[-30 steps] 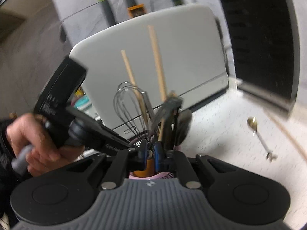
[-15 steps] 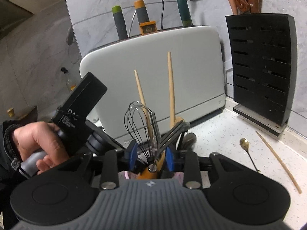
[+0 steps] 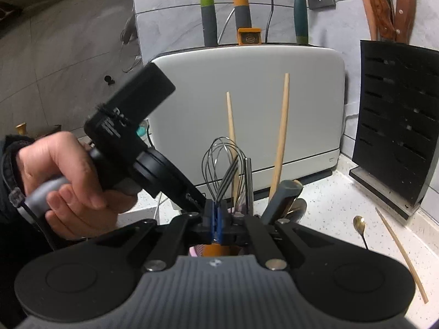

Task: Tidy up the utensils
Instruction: 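Lower the fork handle-first into the pink cup with the right gripper, then open the right gripper and move it to the gold spoon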

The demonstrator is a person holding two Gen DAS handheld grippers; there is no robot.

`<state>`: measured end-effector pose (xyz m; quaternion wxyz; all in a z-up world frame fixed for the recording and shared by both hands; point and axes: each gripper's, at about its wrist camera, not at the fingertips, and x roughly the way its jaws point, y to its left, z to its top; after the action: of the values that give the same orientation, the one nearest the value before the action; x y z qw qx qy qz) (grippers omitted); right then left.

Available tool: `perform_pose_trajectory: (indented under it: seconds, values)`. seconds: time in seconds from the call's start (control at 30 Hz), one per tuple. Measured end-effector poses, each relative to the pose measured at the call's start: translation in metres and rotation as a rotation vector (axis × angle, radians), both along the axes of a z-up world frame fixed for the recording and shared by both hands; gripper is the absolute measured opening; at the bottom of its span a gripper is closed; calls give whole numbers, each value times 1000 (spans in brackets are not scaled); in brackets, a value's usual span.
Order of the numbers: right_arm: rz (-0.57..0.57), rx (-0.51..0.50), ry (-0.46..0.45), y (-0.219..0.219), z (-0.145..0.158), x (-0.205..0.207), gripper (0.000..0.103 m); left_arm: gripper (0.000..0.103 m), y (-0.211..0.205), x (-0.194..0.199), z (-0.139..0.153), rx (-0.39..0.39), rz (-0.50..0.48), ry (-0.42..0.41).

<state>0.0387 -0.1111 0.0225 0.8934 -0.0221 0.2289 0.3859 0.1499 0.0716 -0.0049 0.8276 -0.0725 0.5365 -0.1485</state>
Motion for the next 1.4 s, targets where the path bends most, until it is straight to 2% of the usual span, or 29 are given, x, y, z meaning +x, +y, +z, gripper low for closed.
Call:
perform_pose_trajectory:
  seconds: [0.1,0.2,0.27,0.3,0.4,0.5,0.53,0.57,0.67,0.73,0.8,0.87,0.9,0.93,1.13,1.27,1.4]
  values:
    - [32,-8,-21,2,-3,-2,0,6,2,-5,8,-3,2,-17]
    - [47,-49,-92,5,-1,-11,0,4,2,-9,12,5,-2,-30]
    - [46,-50,-156,6,0,-18,0,5,6,-7,12,-24,10,-16]
    - [47,-39,-158,4,0,-18,0,5,8,-6,11,-38,15,-10]
    - [39,-39,-90,5,-11,-9,0,6,13,-3,9,-69,23,5]
    - [46,-31,56,12,-30,7,1,5,14,0,4,-71,26,18]
    - [49,-53,70,18,-41,8,1,5,15,1,4,-72,32,21]
    - [47,-49,47,20,-45,8,1,5,16,1,4,-78,36,24]
    - [20,-65,52,25,-41,14,1,6,12,0,4,-57,28,18]
    - [37,-104,30,28,-40,9,11,7,9,-1,2,-39,16,17]
    - [56,-145,0,30,-35,2,13,7,9,-1,0,-41,11,15]
    - [84,-156,4,23,-27,-2,35,8,10,-3,0,-39,8,10]
    - [97,-147,17,18,-23,-4,41,8,10,-3,0,-38,6,8]
    - [108,-137,29,12,-19,-5,42,8,9,-3,0,-37,5,6]
    - [120,-166,45,-3,-16,-11,41,8,4,-2,0,-15,8,5]
    - [112,-248,93,5,-30,-16,32,7,-1,-2,1,0,9,3]
    - [24,-279,118,13,-42,-9,24,7,-5,-2,1,11,4,0]
